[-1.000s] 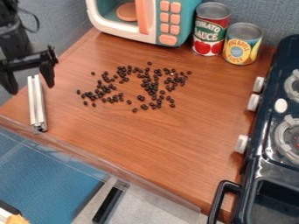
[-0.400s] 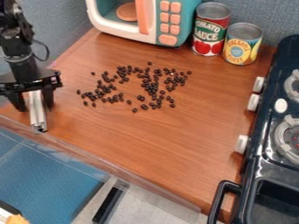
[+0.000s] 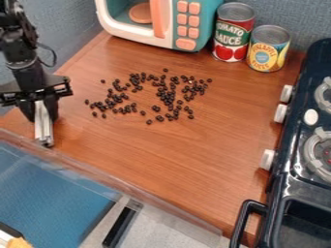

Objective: Sweep into pile

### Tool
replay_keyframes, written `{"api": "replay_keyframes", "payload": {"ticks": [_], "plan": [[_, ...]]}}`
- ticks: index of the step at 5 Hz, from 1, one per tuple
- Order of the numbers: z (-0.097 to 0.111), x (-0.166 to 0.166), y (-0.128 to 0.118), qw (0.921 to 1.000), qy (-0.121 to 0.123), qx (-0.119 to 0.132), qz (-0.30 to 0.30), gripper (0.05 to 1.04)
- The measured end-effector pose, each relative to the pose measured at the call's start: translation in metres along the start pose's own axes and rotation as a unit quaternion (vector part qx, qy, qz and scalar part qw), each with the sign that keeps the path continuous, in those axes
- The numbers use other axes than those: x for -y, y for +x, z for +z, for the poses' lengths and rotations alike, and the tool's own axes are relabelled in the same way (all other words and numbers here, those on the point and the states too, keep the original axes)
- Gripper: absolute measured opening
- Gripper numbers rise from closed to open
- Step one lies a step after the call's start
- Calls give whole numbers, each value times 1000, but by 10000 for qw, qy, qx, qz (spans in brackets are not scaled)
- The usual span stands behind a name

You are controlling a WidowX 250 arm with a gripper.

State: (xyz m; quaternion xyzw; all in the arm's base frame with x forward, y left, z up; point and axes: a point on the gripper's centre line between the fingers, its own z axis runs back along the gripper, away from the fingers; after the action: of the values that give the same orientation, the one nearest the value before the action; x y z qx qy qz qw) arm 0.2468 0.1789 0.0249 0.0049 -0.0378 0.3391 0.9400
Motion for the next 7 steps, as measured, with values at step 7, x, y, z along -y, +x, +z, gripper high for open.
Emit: {"api": "replay_keyframes", "payload": {"ticks": [7], "plan": [[36, 243, -23, 9985, -330, -413, 148, 390]]}}
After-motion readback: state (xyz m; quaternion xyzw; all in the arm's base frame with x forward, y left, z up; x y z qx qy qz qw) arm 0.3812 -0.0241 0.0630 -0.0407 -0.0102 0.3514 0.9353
